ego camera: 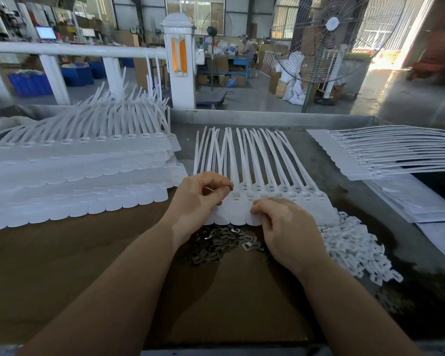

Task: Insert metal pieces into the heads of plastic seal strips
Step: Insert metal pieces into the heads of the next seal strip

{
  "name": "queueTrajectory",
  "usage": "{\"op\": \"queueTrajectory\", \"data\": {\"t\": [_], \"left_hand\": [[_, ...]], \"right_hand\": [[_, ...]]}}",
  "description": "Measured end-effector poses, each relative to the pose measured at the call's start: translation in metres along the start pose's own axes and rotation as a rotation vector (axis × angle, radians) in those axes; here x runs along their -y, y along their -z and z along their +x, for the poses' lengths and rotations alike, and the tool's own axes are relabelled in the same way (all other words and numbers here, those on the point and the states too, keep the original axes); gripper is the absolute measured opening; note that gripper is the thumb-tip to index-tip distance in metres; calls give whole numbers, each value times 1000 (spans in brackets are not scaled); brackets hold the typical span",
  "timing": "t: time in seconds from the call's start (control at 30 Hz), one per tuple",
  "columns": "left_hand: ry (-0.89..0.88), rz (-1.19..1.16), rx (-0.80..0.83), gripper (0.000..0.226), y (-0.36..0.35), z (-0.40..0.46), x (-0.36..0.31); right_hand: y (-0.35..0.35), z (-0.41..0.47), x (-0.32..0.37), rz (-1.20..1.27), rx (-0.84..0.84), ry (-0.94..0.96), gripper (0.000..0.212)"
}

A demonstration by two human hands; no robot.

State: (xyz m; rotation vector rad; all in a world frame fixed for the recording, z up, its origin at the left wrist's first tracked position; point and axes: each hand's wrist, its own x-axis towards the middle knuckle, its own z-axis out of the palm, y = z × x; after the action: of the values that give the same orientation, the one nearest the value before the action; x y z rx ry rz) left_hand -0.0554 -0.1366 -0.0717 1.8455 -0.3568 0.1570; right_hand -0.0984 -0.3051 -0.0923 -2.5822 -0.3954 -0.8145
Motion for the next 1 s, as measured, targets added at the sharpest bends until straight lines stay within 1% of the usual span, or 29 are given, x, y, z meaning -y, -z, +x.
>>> {"op": "queueTrajectory", "data": {"t": [0.27, 0.37, 0.57, 0.67, 0.87, 1.0], "left_hand": [[44, -113, 21, 11, 1, 0, 0], [22, -95, 18, 18, 1, -1, -1], [10, -64, 24, 22, 1, -1, -1], [7, -65, 31, 20, 1, -1, 0], [42, -110, 30, 6, 0, 2, 3], [82, -130, 29, 4, 1, 4, 5]], "right_hand": [[1, 0, 0, 9, 15, -6, 17], [2, 0, 1, 9, 10, -2, 16], [1, 0, 1, 8, 15, -6, 17], [2, 0, 1, 12, 11, -3, 16], [2, 0, 1, 8, 11, -1, 16], [1, 0, 1, 9, 3, -4, 16]]}}
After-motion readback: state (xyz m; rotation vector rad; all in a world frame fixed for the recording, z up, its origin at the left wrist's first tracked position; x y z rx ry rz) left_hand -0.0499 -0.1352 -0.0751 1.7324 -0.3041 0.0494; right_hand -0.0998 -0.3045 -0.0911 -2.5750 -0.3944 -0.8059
